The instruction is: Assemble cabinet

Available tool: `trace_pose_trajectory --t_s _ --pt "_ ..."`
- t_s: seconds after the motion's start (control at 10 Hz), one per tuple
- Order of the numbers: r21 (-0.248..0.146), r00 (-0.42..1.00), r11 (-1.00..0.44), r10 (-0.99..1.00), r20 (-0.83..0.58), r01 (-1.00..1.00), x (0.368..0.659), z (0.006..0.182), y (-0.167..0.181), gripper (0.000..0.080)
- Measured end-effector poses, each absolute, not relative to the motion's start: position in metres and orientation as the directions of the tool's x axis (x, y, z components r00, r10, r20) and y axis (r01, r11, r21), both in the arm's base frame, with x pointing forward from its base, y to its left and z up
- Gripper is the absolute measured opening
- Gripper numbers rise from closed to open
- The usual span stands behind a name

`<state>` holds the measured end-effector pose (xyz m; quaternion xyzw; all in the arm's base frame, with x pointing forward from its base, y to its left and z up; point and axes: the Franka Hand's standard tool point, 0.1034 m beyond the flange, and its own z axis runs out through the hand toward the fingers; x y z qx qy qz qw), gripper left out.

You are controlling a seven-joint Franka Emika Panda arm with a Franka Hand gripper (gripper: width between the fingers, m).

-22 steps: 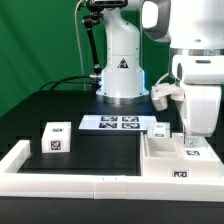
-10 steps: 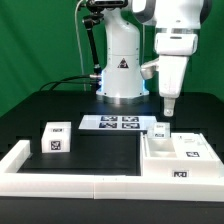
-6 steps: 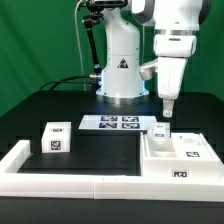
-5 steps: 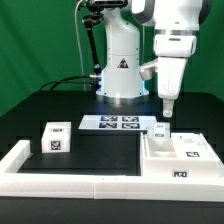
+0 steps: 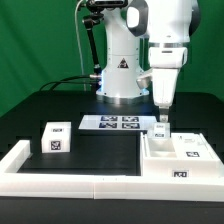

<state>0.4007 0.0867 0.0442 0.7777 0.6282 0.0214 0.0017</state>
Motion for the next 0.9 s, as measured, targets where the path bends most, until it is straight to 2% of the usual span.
trace_pose_trajectory --t_s 0.4,0.7,0.9 --pt "0.009 0.226 -0.227 0.971 0.071 0.974 0.379 0.014 0.087 0.0797" --pt "0.002 0.233 -0.233 0.970 0.075 0.972 0.376 0.008 0.085 0.0797" --pt "0.002 0.234 -0.235 0.969 0.075 0.972 0.376 0.008 0.085 0.0545"
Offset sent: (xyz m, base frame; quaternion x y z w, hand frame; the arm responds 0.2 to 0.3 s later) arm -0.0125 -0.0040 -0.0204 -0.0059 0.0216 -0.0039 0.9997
